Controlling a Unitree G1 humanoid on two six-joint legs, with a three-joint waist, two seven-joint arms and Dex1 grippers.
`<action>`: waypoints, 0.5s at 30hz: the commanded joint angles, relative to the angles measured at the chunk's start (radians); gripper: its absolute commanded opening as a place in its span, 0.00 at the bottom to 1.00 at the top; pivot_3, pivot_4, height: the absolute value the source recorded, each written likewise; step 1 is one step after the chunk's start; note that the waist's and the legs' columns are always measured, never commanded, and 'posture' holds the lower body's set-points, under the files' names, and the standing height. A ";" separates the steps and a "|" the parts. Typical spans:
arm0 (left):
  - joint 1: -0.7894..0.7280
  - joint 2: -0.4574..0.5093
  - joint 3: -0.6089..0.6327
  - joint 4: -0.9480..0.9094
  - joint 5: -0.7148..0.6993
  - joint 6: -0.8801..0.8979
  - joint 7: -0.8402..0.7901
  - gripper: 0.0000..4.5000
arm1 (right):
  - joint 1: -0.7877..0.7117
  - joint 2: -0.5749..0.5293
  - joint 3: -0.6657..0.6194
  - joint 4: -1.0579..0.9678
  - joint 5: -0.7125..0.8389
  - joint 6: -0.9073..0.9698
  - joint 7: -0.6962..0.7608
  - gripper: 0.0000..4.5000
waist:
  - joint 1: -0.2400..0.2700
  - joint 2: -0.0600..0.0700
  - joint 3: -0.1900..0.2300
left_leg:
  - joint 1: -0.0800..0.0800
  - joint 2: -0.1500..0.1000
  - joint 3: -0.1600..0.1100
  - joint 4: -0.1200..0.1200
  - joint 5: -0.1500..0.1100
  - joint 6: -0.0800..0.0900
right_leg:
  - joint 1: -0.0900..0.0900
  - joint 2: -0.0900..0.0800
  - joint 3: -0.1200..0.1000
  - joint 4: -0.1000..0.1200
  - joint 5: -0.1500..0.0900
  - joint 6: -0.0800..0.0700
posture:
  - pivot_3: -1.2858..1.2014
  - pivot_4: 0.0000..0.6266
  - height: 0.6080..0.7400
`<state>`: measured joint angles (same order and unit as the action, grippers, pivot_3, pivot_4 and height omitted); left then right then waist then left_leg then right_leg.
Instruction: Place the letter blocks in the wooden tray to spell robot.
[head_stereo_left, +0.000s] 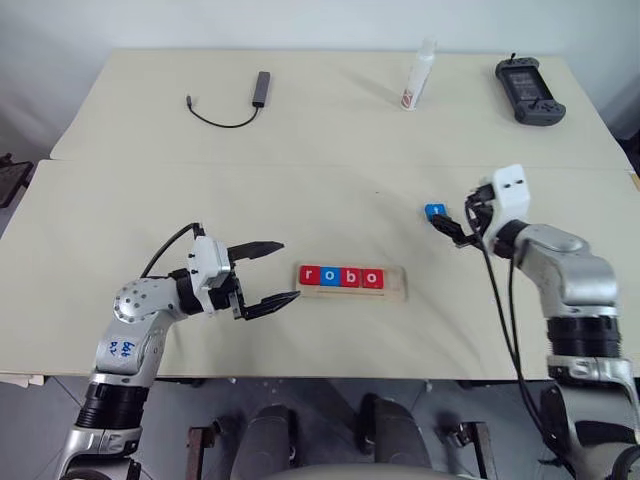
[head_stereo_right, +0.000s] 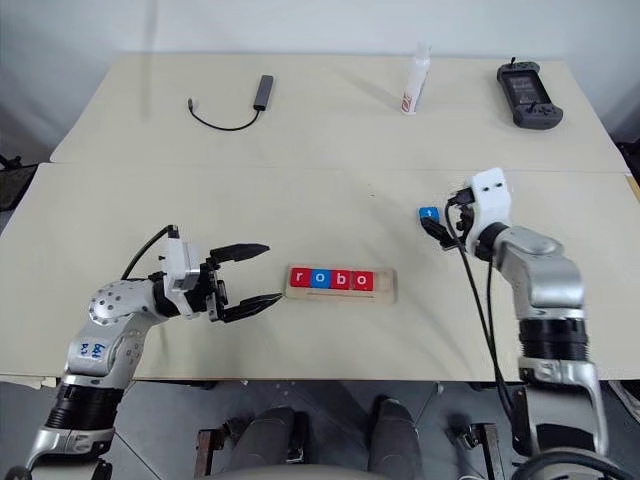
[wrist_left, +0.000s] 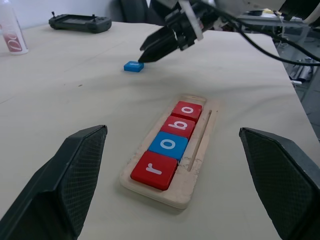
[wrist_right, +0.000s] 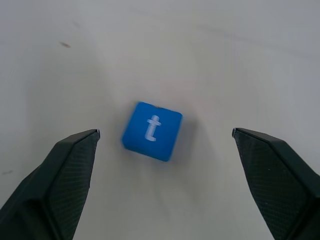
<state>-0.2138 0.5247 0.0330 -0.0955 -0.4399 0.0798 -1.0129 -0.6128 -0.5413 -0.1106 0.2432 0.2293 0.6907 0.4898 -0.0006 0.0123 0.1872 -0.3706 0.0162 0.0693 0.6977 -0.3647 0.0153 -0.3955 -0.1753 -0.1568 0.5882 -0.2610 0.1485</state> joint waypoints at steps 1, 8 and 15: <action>0.023 0.001 0.016 -0.060 -0.004 -0.006 0.024 1.00 | -0.025 0.028 0.013 0.027 -0.022 -0.006 -0.035 0.99 | -0.003 0.000 0.000 | 0.000 0.000 0.000 0.000 0.000 0.000 | 0.000 0.000 0.000 0.000 0.000 0.000 | 0.52 0.24 1.00; 0.046 0.005 0.017 -0.087 -0.007 0.002 0.047 1.00 | -0.014 0.099 0.011 0.021 -0.046 -0.022 -0.115 0.71 | -0.008 0.000 0.000 | 0.002 0.001 0.001 0.000 0.000 0.000 | 0.000 0.001 0.001 0.001 0.000 0.000 | 0.52 0.24 1.00; 0.018 -0.004 -0.003 -0.061 -0.008 0.002 0.033 1.00 | 0.026 0.126 0.006 -0.057 -0.044 -0.023 -0.148 0.33 | -0.007 0.000 0.000 | 0.002 0.001 0.001 0.001 0.000 0.000 | 0.000 0.000 0.001 0.001 0.000 0.000 | 0.52 0.24 1.00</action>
<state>-0.1841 0.5242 0.0285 -0.1438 -0.4403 0.0883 -0.9727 -0.6076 -0.4210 -0.0973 0.2192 0.1878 0.6559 0.3518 -0.0079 0.0126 0.1868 -0.3688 0.0170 0.0706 0.6983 -0.3645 0.0149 -0.3953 -0.1748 -0.1555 0.5896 -0.2610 0.1485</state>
